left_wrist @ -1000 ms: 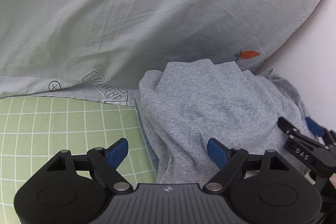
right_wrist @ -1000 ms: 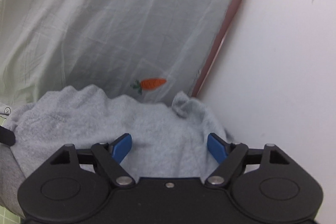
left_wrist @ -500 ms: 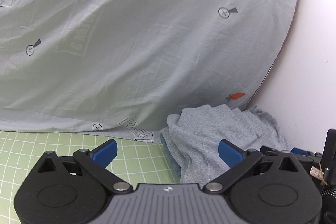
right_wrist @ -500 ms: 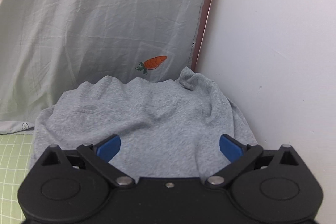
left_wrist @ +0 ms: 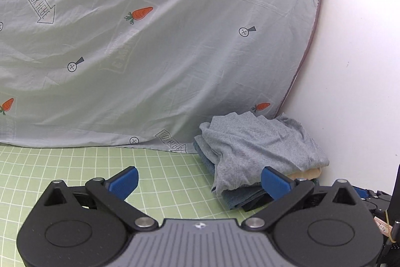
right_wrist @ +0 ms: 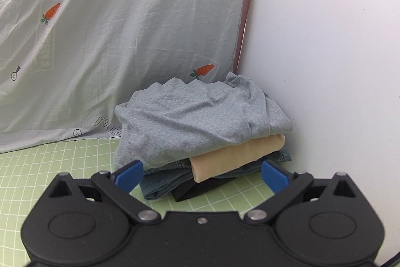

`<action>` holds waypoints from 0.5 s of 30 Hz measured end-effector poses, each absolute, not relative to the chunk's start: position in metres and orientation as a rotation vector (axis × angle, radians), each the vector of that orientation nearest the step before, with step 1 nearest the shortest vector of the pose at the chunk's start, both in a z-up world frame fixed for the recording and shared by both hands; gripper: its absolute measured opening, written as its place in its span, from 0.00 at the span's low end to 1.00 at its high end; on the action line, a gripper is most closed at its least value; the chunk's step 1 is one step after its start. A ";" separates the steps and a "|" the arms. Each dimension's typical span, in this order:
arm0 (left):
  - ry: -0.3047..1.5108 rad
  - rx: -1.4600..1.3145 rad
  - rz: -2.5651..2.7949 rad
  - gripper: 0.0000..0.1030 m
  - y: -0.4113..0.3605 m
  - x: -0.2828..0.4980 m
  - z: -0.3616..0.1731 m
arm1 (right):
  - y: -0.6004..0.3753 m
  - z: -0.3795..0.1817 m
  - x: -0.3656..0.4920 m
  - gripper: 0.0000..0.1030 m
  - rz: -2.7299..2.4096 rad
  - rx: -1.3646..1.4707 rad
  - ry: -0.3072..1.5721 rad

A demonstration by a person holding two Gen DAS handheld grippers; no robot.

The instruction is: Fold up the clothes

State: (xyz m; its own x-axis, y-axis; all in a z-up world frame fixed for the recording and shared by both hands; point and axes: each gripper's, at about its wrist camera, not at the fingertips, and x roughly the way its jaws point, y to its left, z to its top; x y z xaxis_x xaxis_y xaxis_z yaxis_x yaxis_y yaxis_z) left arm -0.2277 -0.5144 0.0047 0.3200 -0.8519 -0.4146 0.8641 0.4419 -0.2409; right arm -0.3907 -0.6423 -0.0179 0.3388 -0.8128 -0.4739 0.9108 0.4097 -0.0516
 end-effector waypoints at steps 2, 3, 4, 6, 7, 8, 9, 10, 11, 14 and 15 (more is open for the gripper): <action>0.519 0.047 -1.134 1.00 -0.498 -0.234 0.001 | -0.621 -0.019 -0.397 0.99 -1.146 0.269 0.457; 0.517 0.055 -1.138 1.00 -0.491 -0.237 0.000 | -0.611 -0.019 -0.399 0.99 -1.152 0.282 0.455; 0.516 0.063 -1.142 1.00 -0.484 -0.239 -0.001 | -0.600 -0.020 -0.400 0.99 -1.160 0.288 0.459; 0.525 0.098 -1.173 1.00 -0.472 -0.243 -0.001 | -0.577 -0.020 -0.399 0.99 -1.172 0.284 0.469; 0.525 0.121 -1.180 1.00 -0.467 -0.244 -0.001 | -0.565 -0.021 -0.398 0.99 -1.178 0.281 0.473; 0.524 0.144 -1.187 1.00 -0.462 -0.245 -0.001 | -0.555 -0.021 -0.397 0.99 -1.184 0.281 0.475; 0.520 0.161 -1.188 1.00 -0.458 -0.246 -0.002 | -0.544 -0.021 -0.396 0.99 -1.189 0.281 0.478; 0.517 0.176 -1.192 1.00 -0.452 -0.247 -0.003 | -0.534 -0.021 -0.395 0.99 -1.195 0.283 0.479; 0.519 0.182 -1.197 1.00 -0.447 -0.246 -0.004 | -0.525 -0.022 -0.394 0.99 -1.198 0.289 0.476; 0.530 0.193 -1.215 1.00 -0.430 -0.244 -0.008 | -0.497 -0.024 -0.389 0.99 -1.211 0.279 0.478; 0.529 0.193 -1.224 1.00 -0.422 -0.243 -0.010 | -0.488 -0.025 -0.388 0.99 -1.221 0.266 0.482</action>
State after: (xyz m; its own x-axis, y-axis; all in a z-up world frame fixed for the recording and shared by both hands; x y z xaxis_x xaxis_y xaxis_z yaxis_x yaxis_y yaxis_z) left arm -0.2431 -0.4223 -0.0099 0.2376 -0.8420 -0.4844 0.9296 0.3418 -0.1381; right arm -0.3875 -0.4882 -0.0247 0.2594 -0.8322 -0.4900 0.9426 0.3287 -0.0593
